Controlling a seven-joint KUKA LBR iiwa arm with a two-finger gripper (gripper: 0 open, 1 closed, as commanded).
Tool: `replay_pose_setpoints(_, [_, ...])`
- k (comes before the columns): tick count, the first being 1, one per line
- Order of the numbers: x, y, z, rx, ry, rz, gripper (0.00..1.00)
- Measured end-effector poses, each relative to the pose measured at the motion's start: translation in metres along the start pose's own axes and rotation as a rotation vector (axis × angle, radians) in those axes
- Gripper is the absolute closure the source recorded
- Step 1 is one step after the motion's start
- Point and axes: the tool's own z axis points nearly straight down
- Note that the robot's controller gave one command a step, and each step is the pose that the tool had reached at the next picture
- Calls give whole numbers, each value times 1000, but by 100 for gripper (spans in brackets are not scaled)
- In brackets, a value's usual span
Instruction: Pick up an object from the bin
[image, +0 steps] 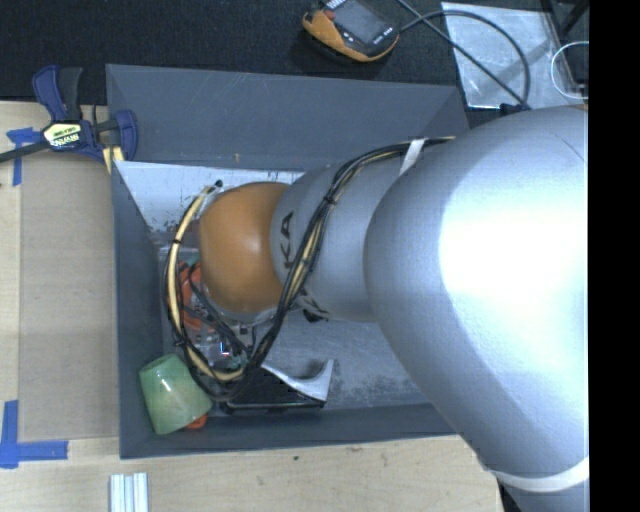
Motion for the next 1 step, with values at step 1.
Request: replay_pose_setpoints(1, [-22,-39,-1,4,-13,29,0])
